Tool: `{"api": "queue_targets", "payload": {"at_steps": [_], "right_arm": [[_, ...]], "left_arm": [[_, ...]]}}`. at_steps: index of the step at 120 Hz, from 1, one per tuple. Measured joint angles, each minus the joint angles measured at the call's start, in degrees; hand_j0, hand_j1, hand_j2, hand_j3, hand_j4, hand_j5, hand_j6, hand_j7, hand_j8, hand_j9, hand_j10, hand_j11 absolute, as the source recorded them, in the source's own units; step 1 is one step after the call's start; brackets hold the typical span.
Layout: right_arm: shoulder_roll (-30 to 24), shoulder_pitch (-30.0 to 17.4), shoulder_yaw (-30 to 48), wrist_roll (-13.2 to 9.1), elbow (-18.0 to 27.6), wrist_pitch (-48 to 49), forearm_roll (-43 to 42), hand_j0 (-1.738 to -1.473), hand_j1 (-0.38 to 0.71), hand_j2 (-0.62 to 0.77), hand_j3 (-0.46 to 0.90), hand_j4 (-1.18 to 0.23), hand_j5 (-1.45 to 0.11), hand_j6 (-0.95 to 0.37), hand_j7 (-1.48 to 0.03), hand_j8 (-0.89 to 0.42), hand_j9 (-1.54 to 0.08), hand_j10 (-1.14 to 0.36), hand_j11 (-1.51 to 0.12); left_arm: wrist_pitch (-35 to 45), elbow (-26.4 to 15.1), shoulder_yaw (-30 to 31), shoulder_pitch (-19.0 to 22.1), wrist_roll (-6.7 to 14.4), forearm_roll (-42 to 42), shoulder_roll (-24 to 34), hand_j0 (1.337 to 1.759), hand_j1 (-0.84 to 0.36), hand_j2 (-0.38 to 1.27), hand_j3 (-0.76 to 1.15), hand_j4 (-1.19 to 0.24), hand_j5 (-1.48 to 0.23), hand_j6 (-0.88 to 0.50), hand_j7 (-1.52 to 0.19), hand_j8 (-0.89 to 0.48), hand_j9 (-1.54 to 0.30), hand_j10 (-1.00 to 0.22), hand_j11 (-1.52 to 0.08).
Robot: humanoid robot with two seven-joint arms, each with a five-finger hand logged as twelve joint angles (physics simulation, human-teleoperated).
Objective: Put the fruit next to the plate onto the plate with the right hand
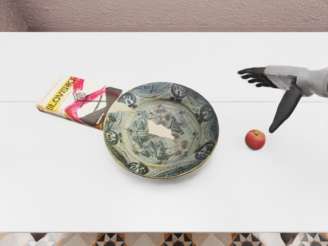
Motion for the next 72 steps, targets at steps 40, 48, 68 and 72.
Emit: {"api": "queue_targets", "payload": {"at_steps": [40,48,68,72], "right_arm": [[1.99,-7.92,-10.69,-1.88,5.61,-25.87,-15.68,-1.658,-0.30,-0.01,0.00,-0.05,-0.06,-0.05,-0.06,-0.05,-0.06,-0.05,-0.06],[3.49,-8.05,-12.64,-4.04,5.70,-28.03,-16.35,-1.658,-0.30,-0.01,0.00,-0.05,-0.06,-0.05,-0.05,-0.05,-0.06,-0.05,-0.06],[5.44,-8.31,-14.46,-7.90,5.72,-31.64,-16.66,-1.658,-0.30,-0.01,0.00,-0.05,-0.06,-0.05,-0.06,-0.05,-0.06,-0.05,-0.06],[5.76,-8.34,-14.75,-8.43,5.72,-32.28,-16.75,-1.658,-0.29,-0.01,0.00,-0.05,-0.06,-0.06,-0.06,-0.05,-0.06,-0.05,-0.06]], "left_arm": [[0.00,0.00,0.00,0.00,0.00,0.00,0.00,1.658,0.07,0.05,0.00,-0.23,-0.30,-0.23,-0.30,-0.23,-0.30,-0.23,-0.30],[0.00,0.00,-0.01,0.00,0.01,0.00,0.00,1.658,0.07,0.05,0.00,-0.23,-0.30,-0.23,-0.30,-0.23,-0.30,-0.23,-0.30],[0.00,0.00,0.00,0.00,0.00,0.00,0.00,1.658,0.07,0.05,0.00,-0.23,-0.30,-0.23,-0.30,-0.23,-0.30,-0.23,-0.30],[0.00,0.00,0.00,-0.01,0.00,0.00,0.00,1.658,0.07,0.05,0.00,-0.23,-0.30,-0.23,-0.30,-0.23,-0.30,-0.23,-0.30]]}}
